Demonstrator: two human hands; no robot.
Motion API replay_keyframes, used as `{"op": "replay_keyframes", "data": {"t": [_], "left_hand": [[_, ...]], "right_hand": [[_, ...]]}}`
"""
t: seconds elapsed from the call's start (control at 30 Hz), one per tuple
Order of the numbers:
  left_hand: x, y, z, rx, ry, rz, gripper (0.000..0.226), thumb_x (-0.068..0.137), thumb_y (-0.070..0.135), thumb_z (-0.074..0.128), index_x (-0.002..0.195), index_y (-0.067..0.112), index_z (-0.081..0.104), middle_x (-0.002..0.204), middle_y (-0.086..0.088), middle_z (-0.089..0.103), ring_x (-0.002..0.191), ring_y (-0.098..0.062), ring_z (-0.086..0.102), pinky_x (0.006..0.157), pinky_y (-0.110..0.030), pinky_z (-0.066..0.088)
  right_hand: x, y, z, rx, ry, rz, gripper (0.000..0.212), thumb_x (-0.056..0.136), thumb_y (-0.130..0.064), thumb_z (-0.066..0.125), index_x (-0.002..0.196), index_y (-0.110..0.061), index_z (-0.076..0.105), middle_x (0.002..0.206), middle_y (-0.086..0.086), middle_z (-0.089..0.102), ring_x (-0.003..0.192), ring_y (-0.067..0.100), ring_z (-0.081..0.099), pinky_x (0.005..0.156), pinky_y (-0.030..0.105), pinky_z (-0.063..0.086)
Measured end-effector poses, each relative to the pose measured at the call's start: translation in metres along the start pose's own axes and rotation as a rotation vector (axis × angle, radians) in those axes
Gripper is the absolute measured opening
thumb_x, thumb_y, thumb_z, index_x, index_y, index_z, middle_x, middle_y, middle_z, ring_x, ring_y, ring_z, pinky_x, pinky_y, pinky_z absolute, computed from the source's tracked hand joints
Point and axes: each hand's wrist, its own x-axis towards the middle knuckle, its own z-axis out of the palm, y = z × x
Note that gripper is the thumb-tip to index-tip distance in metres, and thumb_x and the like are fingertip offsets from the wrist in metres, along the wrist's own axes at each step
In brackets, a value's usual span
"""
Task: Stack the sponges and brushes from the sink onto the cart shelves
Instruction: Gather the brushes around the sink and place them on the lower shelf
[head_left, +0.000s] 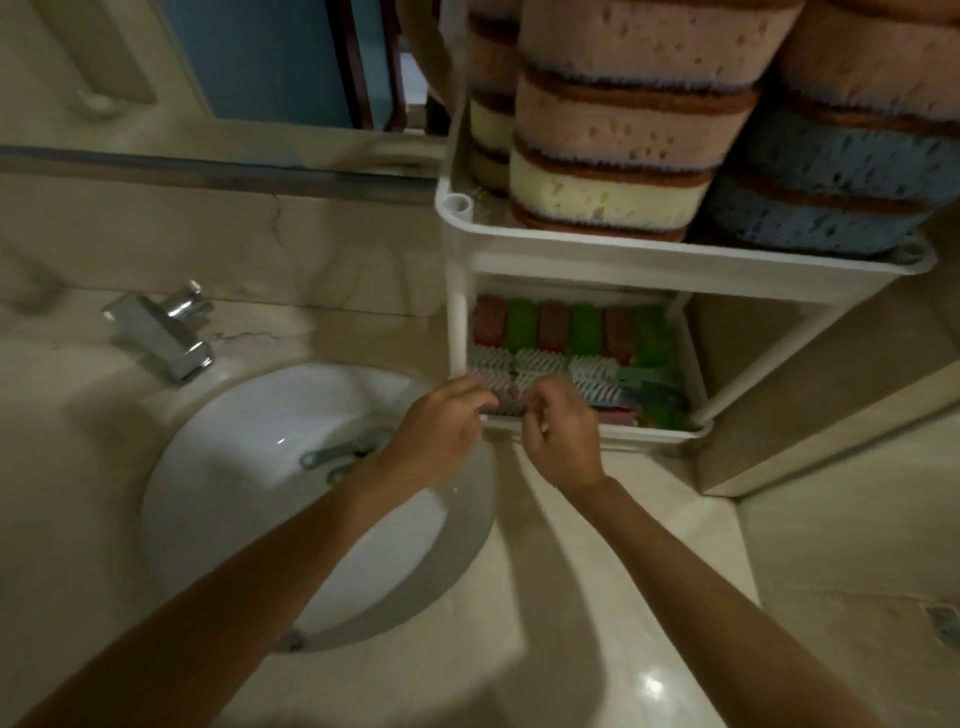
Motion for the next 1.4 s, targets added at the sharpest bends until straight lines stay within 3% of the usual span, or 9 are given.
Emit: {"op": "replay_keyframes", "data": {"t": [0.13, 0.33, 0.43, 0.53, 0.63, 0.77, 0.97, 1.17, 1.4], "left_hand": [[-0.058, -0.073, -0.012, -0.045, 0.071, -0.387, 0.04, 0.085, 0.017, 0.035, 0.1, -0.003, 0.067, 0.108, -0.022, 0.064, 0.097, -0.033, 0.063, 0.085, -0.033, 0.046], [-0.1, -0.176, -0.02, 0.032, -0.141, -0.807, 0.031, 0.091, 0.0, 0.044, 0.118, 0.0, 0.06, 0.124, -0.019, 0.06, 0.116, -0.034, 0.055, 0.1, -0.038, 0.042], [-0.094, -0.213, -0.014, 0.056, -0.29, -0.808, 0.031, 0.093, 0.006, 0.046, 0.122, -0.002, 0.056, 0.13, -0.019, 0.057, 0.121, -0.033, 0.051, 0.104, -0.037, 0.039], [-0.077, -0.243, -0.002, 0.03, -0.39, -0.795, 0.034, 0.094, 0.011, 0.049, 0.124, -0.003, 0.053, 0.13, -0.02, 0.054, 0.12, -0.033, 0.051, 0.102, -0.038, 0.041], [-0.059, -0.27, 0.015, 0.066, -0.391, -0.734, 0.03, 0.091, 0.011, 0.051, 0.118, -0.003, 0.055, 0.123, -0.02, 0.056, 0.111, -0.033, 0.054, 0.093, -0.038, 0.045], [-0.047, -0.301, 0.043, 0.143, -0.406, -0.633, 0.04, 0.089, 0.007, 0.054, 0.128, 0.002, 0.047, 0.132, -0.015, 0.047, 0.125, -0.028, 0.042, 0.104, -0.035, 0.037], [-0.042, -0.318, 0.063, 0.312, -0.396, -0.52, 0.021, 0.086, 0.009, 0.051, 0.107, 0.003, 0.053, 0.117, -0.016, 0.055, 0.115, -0.031, 0.047, 0.097, -0.037, 0.036], [-0.052, -0.304, 0.044, 0.111, -0.383, -0.625, 0.023, 0.091, -0.004, 0.037, 0.113, -0.003, 0.045, 0.112, -0.024, 0.058, 0.102, -0.04, 0.058, 0.081, -0.042, 0.046], [-0.081, -0.253, -0.017, -0.066, -0.185, -0.711, 0.027, 0.093, -0.001, 0.038, 0.119, 0.001, 0.042, 0.114, -0.024, 0.059, 0.104, -0.039, 0.057, 0.084, -0.042, 0.045]], "right_hand": [[-0.033, -0.042, 0.053, 0.073, -0.31, -0.062, 0.02, 0.07, -0.011, 0.042, 0.083, -0.006, 0.057, 0.076, 0.015, 0.063, 0.055, 0.028, 0.057, 0.054, 0.024, 0.037], [-0.04, -0.063, 0.143, -0.087, -1.007, 0.353, 0.028, 0.091, -0.014, 0.045, 0.11, -0.002, 0.062, 0.118, 0.015, 0.063, 0.109, 0.031, 0.058, 0.095, 0.034, 0.044], [-0.036, -0.058, 0.186, -0.038, -1.176, 0.638, 0.024, 0.091, -0.015, 0.048, 0.097, 0.004, 0.062, 0.102, 0.02, 0.065, 0.093, 0.03, 0.065, 0.081, 0.035, 0.054], [-0.028, -0.05, 0.22, 0.275, -0.941, 1.138, 0.012, 0.089, -0.011, 0.055, 0.095, 0.001, 0.055, 0.071, 0.012, 0.061, 0.059, 0.02, 0.059, 0.058, 0.028, 0.051], [-0.024, -0.044, 0.254, 0.312, -0.663, 1.342, 0.022, 0.087, -0.016, 0.061, 0.099, 0.002, 0.055, 0.066, 0.012, 0.062, 0.049, 0.018, 0.057, 0.053, 0.031, 0.054], [-0.026, -0.042, 0.296, 0.237, -0.514, 1.365, 0.027, 0.085, -0.031, 0.066, 0.082, -0.006, 0.058, 0.062, 0.006, 0.062, 0.043, 0.013, 0.056, 0.038, 0.021, 0.05], [-0.021, -0.038, 0.327, 0.202, -0.333, 1.405, 0.033, 0.082, -0.028, 0.067, 0.1, 0.0, 0.064, 0.092, 0.011, 0.068, 0.084, 0.029, 0.069, 0.071, 0.031, 0.056], [-0.021, -0.053, 0.308, 0.146, -0.259, 1.417, 0.033, 0.089, -0.02, 0.059, 0.108, 0.007, 0.057, 0.106, 0.019, 0.065, 0.098, 0.032, 0.065, 0.068, 0.029, 0.047], [-0.032, -0.081, 0.236, 0.036, -0.361, 1.088, 0.019, 0.082, -0.014, 0.061, 0.09, 0.003, 0.064, 0.09, 0.023, 0.07, 0.087, 0.037, 0.066, 0.069, 0.03, 0.049]]}}
